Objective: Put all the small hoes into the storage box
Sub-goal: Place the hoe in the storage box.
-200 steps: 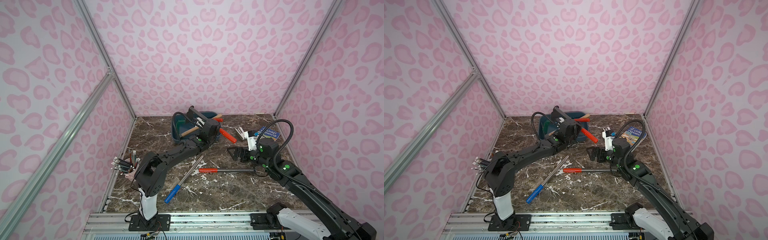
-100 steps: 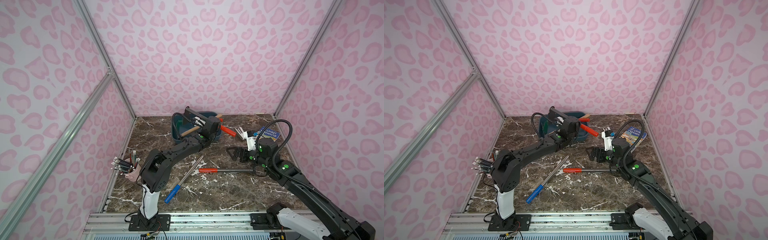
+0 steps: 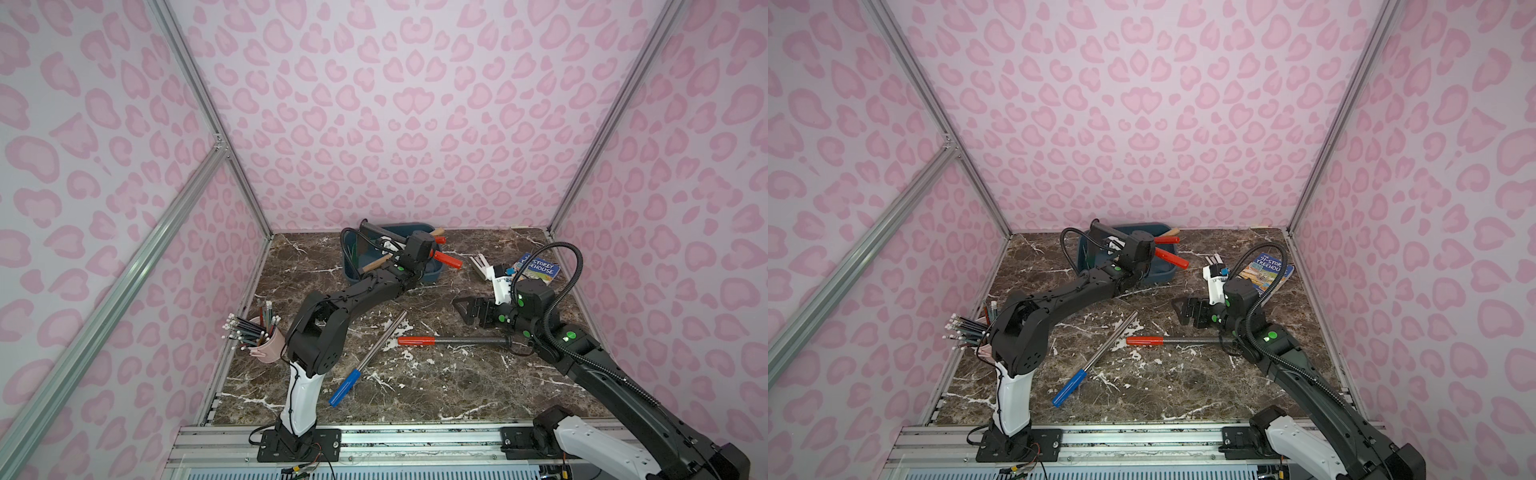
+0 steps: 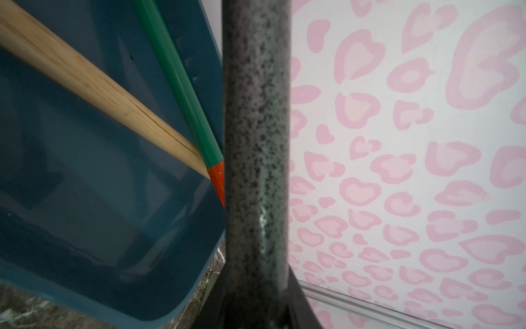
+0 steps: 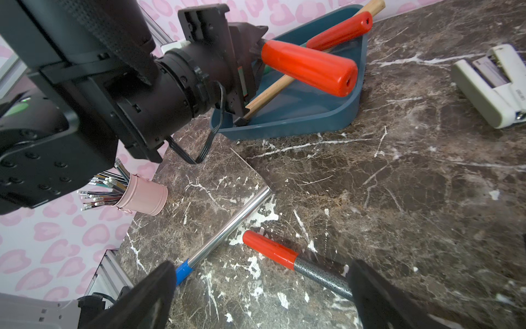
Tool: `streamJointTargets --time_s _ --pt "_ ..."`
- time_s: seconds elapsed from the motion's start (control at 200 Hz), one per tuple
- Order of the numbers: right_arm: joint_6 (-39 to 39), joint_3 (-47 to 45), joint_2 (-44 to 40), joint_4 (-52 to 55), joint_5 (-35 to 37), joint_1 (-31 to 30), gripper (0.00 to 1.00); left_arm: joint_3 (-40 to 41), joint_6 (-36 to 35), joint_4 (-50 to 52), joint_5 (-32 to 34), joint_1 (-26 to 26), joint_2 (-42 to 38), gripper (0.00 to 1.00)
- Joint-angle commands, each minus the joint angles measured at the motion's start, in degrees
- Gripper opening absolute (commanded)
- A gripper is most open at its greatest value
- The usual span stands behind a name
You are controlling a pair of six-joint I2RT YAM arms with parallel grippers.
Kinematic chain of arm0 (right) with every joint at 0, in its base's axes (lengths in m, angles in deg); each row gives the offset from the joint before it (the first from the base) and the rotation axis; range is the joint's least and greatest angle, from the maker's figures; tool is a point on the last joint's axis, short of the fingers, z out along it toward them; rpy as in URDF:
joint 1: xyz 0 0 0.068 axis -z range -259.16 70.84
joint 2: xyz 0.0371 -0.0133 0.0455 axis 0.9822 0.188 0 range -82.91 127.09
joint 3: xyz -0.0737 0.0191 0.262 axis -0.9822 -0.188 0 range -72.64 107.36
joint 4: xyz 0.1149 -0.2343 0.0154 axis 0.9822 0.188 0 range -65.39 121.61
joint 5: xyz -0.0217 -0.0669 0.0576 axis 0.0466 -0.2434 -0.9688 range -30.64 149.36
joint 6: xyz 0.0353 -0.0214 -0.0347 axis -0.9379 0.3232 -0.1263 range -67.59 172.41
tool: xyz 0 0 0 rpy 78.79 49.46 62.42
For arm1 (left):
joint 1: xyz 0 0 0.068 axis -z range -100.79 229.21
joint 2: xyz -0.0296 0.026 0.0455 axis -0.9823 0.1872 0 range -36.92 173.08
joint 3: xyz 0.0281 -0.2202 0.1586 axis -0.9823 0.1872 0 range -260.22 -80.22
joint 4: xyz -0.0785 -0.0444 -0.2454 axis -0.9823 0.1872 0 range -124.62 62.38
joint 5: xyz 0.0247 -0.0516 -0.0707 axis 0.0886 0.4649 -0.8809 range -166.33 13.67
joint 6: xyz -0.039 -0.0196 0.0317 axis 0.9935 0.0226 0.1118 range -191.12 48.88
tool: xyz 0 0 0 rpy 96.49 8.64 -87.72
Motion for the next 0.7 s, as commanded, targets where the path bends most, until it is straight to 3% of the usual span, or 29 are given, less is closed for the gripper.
streamJointTargets --time_s 0.0,0.695 --pt "-0.1 -0.3 0.0 -1.6 -0.6 0.1 0.98 -2.1 -0.6 -0.7 2.2 -0.4 1.0 0.01" --pt "0.3 -1.3 -0.5 -1.5 -1.0 0.0 0.99 -5.9 0.9 0.5 1.4 -2.6 7.4 0.01"
